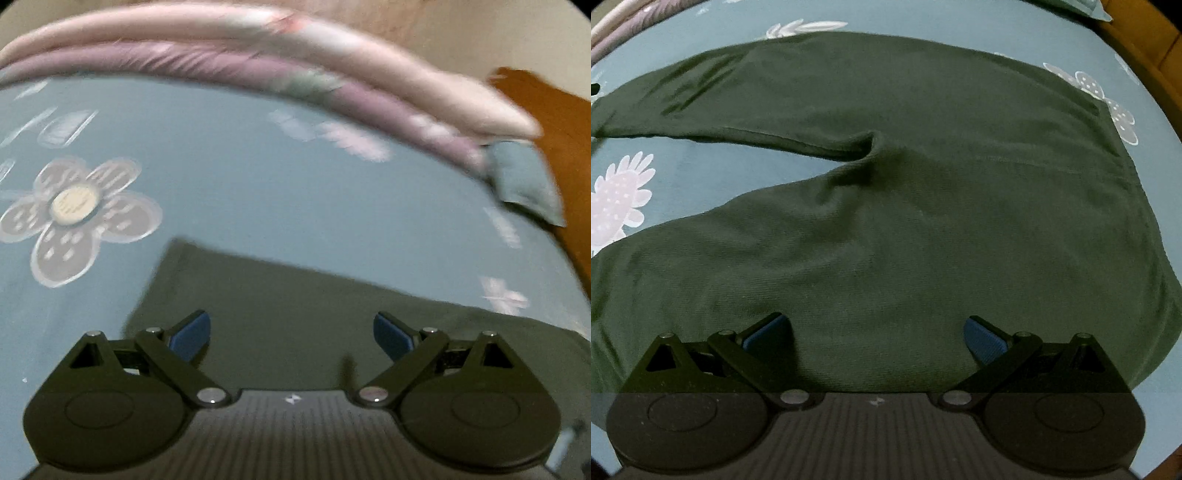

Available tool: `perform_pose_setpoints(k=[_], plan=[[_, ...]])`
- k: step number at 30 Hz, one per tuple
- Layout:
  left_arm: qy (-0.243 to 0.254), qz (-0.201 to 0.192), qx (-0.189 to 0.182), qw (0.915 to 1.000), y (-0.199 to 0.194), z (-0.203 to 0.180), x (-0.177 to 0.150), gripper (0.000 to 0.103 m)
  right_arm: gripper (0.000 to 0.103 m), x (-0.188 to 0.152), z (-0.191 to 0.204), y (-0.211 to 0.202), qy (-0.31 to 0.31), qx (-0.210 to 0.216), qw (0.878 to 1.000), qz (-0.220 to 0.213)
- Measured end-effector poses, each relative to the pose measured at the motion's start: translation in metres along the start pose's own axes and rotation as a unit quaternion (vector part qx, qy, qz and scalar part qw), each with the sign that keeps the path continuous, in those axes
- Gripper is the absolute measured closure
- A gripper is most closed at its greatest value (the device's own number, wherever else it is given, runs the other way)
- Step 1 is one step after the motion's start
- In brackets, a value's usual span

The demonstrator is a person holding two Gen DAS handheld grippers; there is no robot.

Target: Fold clothes

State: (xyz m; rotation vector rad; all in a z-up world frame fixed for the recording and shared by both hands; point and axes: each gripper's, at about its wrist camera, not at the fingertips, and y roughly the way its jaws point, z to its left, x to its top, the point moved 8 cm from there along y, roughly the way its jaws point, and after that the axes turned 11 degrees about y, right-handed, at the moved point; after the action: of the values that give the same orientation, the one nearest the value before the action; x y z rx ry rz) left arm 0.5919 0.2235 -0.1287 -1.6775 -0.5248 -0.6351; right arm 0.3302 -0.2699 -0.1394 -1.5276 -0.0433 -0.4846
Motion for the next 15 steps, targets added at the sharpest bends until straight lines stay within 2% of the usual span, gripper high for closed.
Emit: perform_pose_setpoints(k=[2,4,11,13,15], plan=[[-0.023,0.004,0.016,0.9996,0.001,0.01,-0.004,0.009,0.0,0.002,0.0,0.002,0.001,0.001,1.0,0.01],[-0.024,0.001,0.02,0.9995,-0.009,0.004,-0.003,0.009,0.0,0.003,0.0,0.003,0.001,0.004,1.0,0.014],[0.066,-0.035,-0.049,0.996,-0.031,-0.068,0.013,0.008,0.0,0.002,-0.002,0.002,0.012,0.004,1.0,0.011],[0.073,-0.018,-0.055,0.9957,-0.018,-0.08,0.01,0.008,0.0,0.003,-0.002,0.002,0.016,0.004,1.0,0.01],[0.075,0.01,-0.035,0.9965,-0.003,-0.08,0.002,0.008,0.0,0.004,-0.003,0.003,0.017,0.003,1.0,0.007]])
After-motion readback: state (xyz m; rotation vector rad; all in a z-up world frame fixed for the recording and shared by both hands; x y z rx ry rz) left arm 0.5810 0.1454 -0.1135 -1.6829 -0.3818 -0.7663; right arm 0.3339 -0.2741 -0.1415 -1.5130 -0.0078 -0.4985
